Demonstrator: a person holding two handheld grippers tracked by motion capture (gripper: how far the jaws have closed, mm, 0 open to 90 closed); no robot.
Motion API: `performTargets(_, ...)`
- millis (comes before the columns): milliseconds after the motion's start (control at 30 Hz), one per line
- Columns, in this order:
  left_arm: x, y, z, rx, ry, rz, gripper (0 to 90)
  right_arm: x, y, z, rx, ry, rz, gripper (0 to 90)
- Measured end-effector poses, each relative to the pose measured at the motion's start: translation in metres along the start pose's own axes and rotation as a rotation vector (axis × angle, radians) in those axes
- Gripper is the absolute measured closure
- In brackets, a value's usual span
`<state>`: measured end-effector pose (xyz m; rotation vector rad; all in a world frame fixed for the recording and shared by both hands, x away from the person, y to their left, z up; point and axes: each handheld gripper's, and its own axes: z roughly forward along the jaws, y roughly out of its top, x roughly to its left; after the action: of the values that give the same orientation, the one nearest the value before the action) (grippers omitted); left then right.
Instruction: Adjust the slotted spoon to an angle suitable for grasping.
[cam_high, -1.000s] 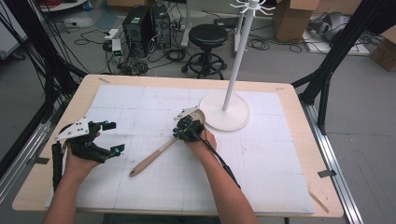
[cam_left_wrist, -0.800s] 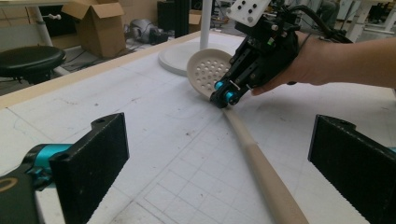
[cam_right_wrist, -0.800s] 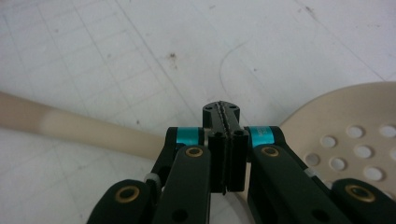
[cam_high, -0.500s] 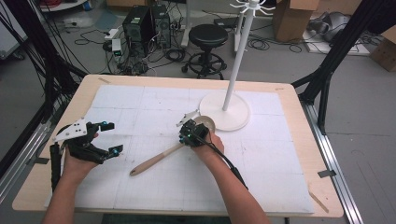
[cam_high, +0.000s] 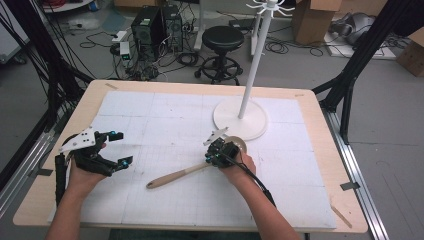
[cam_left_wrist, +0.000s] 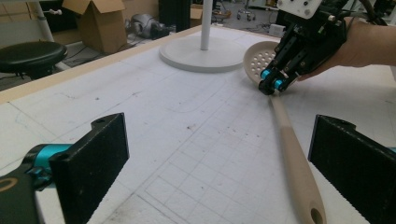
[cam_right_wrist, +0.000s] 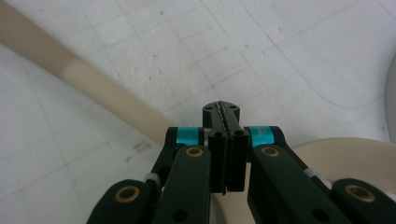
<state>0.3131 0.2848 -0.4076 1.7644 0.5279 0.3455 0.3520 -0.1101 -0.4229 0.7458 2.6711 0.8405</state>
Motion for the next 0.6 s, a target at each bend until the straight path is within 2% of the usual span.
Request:
performTargets(167,0.0,0.0,0.0,0.001,0.001,-0.002,5.6,-0.005,-0.012,-0.007,-0.012,0.007,0.023,89.7)
performTargets(267,0.0,0.0,0.001,0.0,-0.001,-0.003,5.6,-0.004,-0.013,-0.009,-0.027,0.007,0.018,89.3)
performTargets(333,0.0,-0.001,0.001,0.002,-0.002,-0.001,5.7,0.001,-0.008,-0.014,-0.1,0.046,-0.025,85.9)
performTargets(367,0.0,-0.001,0.001,0.003,-0.001,-0.002,5.7,0.001,-0.008,-0.014,-0.1,0.046,-0.025,85.9)
performTargets(433,0.001,-0.001,0.002,0.003,-0.002,-0.001,5.6,0.009,-0.002,-0.018,-0.161,0.096,-0.09,81.4)
performTargets(600,0.0,-0.001,0.002,0.002,0.0,-0.002,5.6,0.023,0.008,-0.017,-0.206,0.16,-0.158,64.6)
